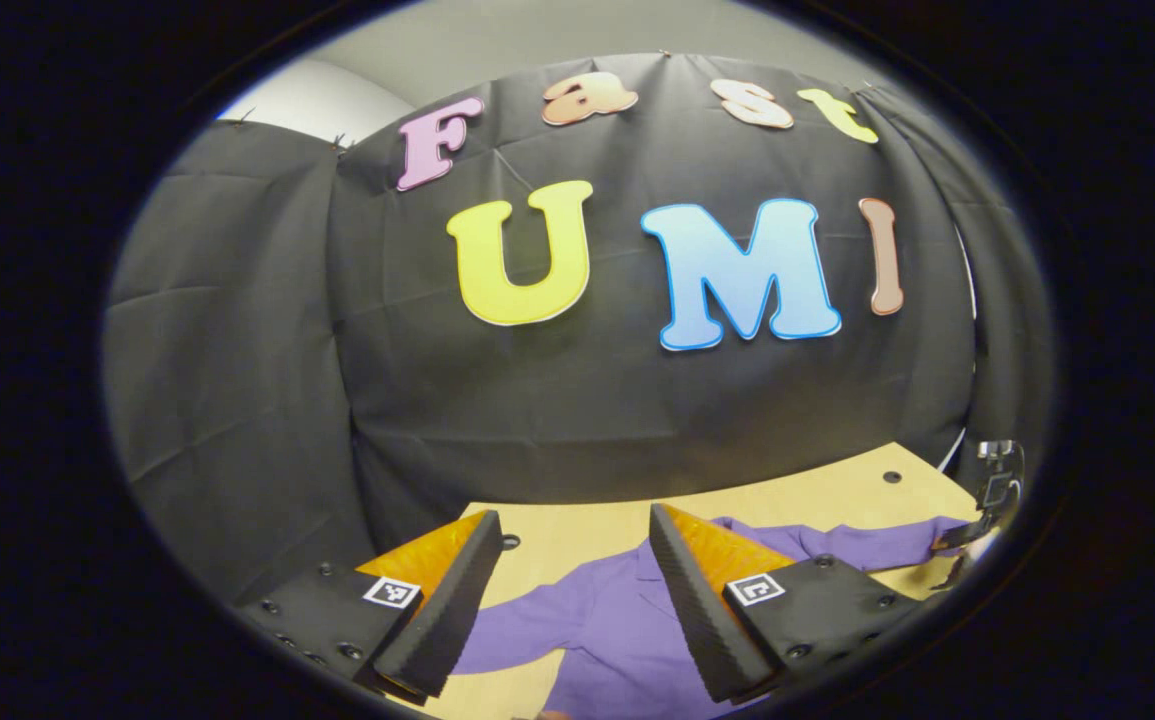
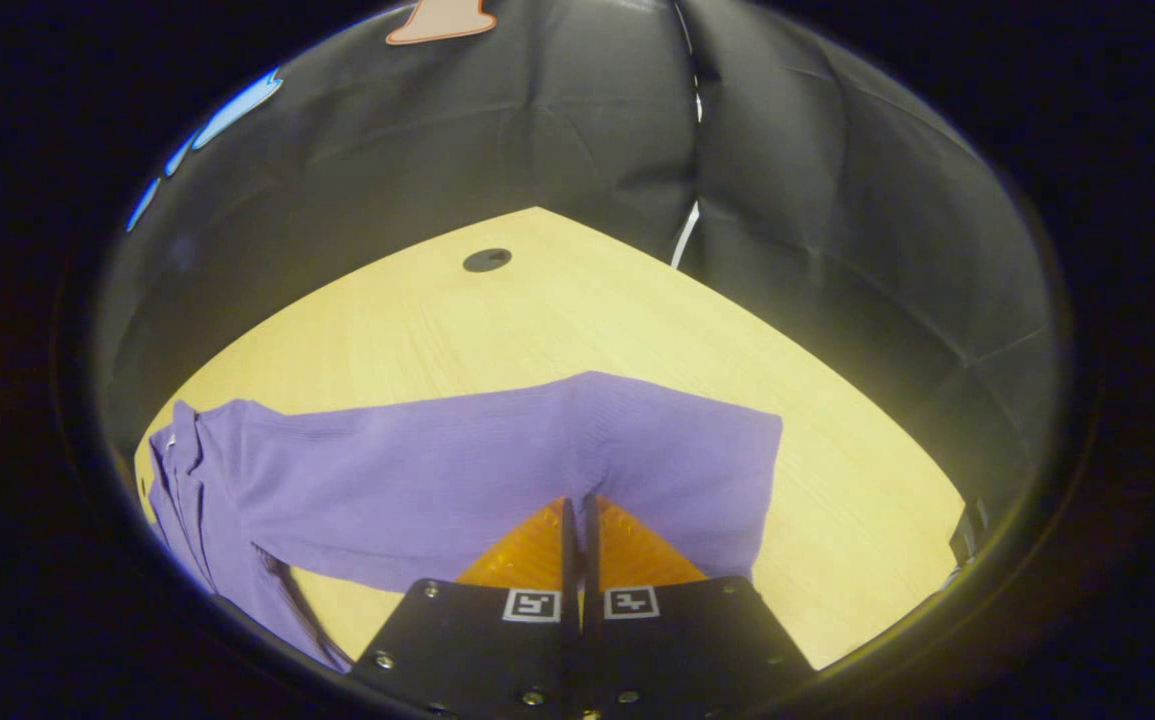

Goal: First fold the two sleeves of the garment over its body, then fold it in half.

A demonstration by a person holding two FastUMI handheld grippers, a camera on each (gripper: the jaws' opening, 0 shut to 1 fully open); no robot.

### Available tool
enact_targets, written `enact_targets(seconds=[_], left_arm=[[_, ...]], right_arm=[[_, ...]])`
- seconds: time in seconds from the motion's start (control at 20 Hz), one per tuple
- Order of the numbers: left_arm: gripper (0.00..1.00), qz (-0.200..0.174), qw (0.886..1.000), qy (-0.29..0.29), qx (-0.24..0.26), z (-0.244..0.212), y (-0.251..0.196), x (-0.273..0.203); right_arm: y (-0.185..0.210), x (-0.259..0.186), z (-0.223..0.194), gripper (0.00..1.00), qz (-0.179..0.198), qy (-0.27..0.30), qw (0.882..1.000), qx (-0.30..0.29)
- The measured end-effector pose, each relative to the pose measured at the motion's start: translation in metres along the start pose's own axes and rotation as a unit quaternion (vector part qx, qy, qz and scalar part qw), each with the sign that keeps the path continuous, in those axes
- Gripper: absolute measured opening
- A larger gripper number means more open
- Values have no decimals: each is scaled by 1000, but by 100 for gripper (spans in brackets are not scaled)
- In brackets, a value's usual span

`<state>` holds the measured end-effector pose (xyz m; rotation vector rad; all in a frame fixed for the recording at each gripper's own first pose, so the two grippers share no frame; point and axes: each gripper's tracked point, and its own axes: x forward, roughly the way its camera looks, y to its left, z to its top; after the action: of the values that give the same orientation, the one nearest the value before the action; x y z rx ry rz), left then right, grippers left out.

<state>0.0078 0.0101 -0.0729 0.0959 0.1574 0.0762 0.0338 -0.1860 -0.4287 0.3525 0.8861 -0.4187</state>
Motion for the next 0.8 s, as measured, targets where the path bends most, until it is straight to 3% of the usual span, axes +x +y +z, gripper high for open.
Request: enact_targets(seconds=[0.2, 0.4, 0.65, 0.7, 0.8], left_arm=[[94, -1, 1000, -1, -2, -3, 8, 0], [96, -1, 1000, 2, -7, -12, 18, 3], [99, 3, 1000, 8, -10, -28, 44, 5], [93, 4, 1000, 9, -12, -31, 52, 6], [99, 10, 1000, 12, -16, -40, 66, 7]], right_arm=[[49, -29, 25, 1, 47, -34, 998, 3], [132, -72, 44, 1, 119, -71, 990, -18], [234, -117, 40, 1, 196, -87, 976, -47], [252, -128, 34, 5, 210, -85, 973, -51], [288, -138, 20, 1, 234, -82, 967, -62]])
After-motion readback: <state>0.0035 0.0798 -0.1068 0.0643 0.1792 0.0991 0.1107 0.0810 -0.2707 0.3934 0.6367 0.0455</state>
